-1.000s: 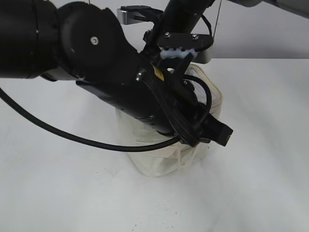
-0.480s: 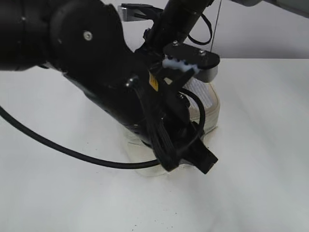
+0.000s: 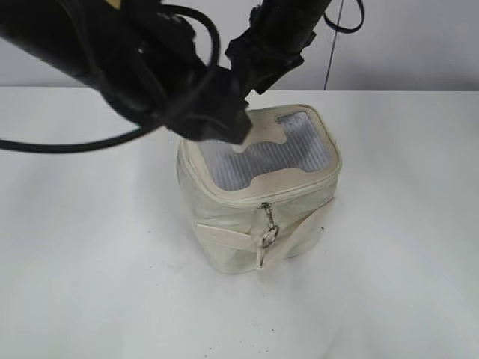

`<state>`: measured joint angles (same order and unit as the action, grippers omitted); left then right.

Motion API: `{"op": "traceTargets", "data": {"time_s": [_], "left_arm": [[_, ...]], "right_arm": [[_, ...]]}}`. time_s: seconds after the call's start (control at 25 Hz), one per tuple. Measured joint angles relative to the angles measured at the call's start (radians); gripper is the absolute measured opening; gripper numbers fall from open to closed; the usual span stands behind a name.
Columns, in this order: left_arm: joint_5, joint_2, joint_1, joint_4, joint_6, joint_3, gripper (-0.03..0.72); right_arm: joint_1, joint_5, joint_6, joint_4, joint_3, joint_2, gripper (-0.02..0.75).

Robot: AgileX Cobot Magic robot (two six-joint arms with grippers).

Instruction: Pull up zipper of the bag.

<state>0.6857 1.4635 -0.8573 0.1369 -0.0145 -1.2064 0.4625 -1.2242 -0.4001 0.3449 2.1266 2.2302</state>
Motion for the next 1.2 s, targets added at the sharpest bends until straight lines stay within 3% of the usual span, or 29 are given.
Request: {"op": "traceTargets", "data": {"time_s": [0.2, 0.4, 0.76, 1.0, 1.2], "left_arm": [[-0.054, 0.016, 0.166, 0.011, 0.001, 0.0, 0.421], [-0.114, 0.11, 0.263, 0.089, -0.133, -0.043, 0.424], [0.016, 0.386, 0.281, 0.218, -0.31, -0.38, 0.426], [0.236, 0.574, 0.281, 0.35, -0.422, -0.656, 0.482], [0.373, 0.712, 0.281, 0.383, -0.456, -0.815, 0.491]], "right_arm": [[-0.076, 0.001, 0.018, -0.018, 0.0, -0.026, 0.43], [-0.166, 0.001, 0.025, -0.019, -0.01, -0.052, 0.43], [-0.294, 0.004, -0.029, -0.019, -0.198, -0.132, 0.424], [-0.317, 0.004, -0.145, -0.02, -0.358, -0.199, 0.423], [-0.317, 0.004, -0.16, -0.017, -0.417, -0.22, 0.391]]}}
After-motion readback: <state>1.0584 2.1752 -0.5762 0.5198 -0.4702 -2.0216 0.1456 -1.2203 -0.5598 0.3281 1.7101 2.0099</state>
